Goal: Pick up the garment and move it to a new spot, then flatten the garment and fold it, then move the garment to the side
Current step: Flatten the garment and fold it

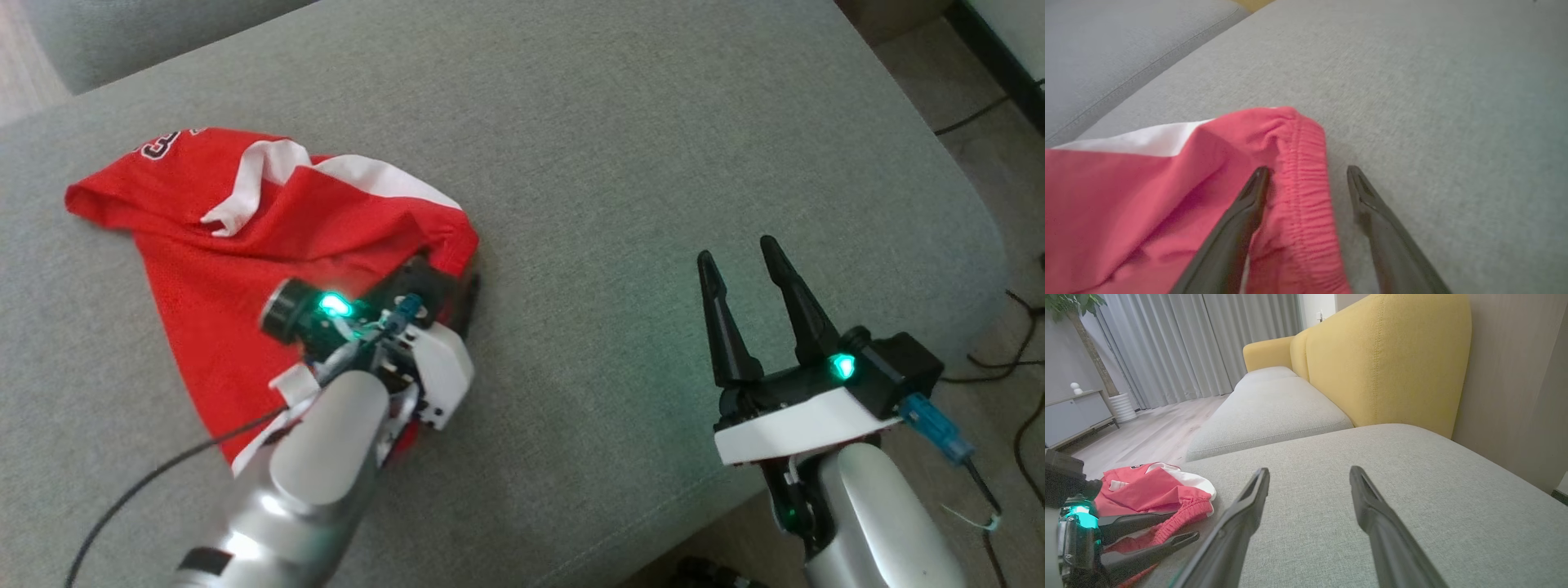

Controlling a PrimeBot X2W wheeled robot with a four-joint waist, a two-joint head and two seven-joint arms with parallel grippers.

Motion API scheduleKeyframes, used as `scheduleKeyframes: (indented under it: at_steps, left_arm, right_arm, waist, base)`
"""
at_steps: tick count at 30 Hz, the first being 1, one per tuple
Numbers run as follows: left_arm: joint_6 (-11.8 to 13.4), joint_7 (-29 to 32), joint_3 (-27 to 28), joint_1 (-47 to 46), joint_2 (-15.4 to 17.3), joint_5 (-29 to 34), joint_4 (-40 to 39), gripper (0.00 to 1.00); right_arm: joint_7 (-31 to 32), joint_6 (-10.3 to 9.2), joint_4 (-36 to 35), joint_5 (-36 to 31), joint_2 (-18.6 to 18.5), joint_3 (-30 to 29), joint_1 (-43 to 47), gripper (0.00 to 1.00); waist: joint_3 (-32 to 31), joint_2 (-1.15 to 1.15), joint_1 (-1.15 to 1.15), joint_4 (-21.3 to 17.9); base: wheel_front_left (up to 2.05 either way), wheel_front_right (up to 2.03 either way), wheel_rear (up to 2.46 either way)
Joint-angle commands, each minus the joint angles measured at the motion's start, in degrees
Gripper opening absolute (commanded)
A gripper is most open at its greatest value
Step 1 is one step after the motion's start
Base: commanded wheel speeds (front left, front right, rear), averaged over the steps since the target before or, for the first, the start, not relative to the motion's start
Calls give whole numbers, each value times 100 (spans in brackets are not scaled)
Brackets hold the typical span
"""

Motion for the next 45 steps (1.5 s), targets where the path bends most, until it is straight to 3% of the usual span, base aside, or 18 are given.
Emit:
scheduleKeyframes:
  at_steps: [1,2,3,4,5,12,20,24,30,32,36,45]
  left_arm:
    - [78,35,153,-270,159,43,-72,100]
    - [91,64,148,-279,191,53,-11,100]
    - [83,103,142,-282,226,53,52,45]
    - [59,130,142,-282,249,35,103,18]
    - [33,135,149,-282,263,5,141,0]
    - [-235,-314,197,-413,44,-428,-257,0]
    - [-382,-597,-191,-325,-130,-1601,-2015,0]
    - [-15,-622,-507,-203,-132,-2544,-3187,0]
    - [917,-986,-575,146,-133,-4099,-4339,0]
    - [1190,-1159,-458,318,-134,-4187,-4233,0]
    - [1466,-1486,-38,916,32,-4374,-3595,0]
    - [1566,-2157,1062,1417,469,-4691,-2179,0]
  right_arm:
    - [-62,-4,-221,57,-16,87,-172,100]
    - [-62,-4,-223,58,-16,70,-162,100]
    - [-62,-4,-225,59,-16,52,-150,100]
    - [-62,-4,-223,55,-16,40,-139,100]
    - [-62,-4,-216,49,-16,33,-131,100]
    - [-62,-4,-139,32,-16,34,-104,100]
    - [-62,-4,-37,-21,-16,-7,1,100]
    - [-62,-4,-18,-42,-16,-60,28,100]
    - [-62,-4,-11,-65,-16,-101,41,100]
    - [-62,-4,-14,-63,-16,-114,38,100]
    - [-62,-4,-14,-69,-16,-137,37,100]
    - [-62,-4,28,-203,-16,-208,31,100]
  waist:
    - [-12,0,-1,-3]
    - [-23,0,-1,7]
    - [-38,0,-1,22]
    - [-55,0,-1,37]
    - [-75,0,-1,54]
    - [-271,0,-1,173]
    - [-558,0,-1,252]
    - [-627,0,-1,324]
    - [-627,0,-1,478]
    - [-604,0,-1,527]
    - [-534,0,-1,630]
    - [-446,0,-1,907]
  base:
    - [0,0,0]
    - [0,0,0]
    - [0,0,0]
    - [0,0,0]
    - [0,0,0]
    - [0,0,0]
    - [0,0,0]
    - [0,0,0]
    - [0,0,0]
    - [0,0,0]
    - [0,0,0]
    - [0,0,0]
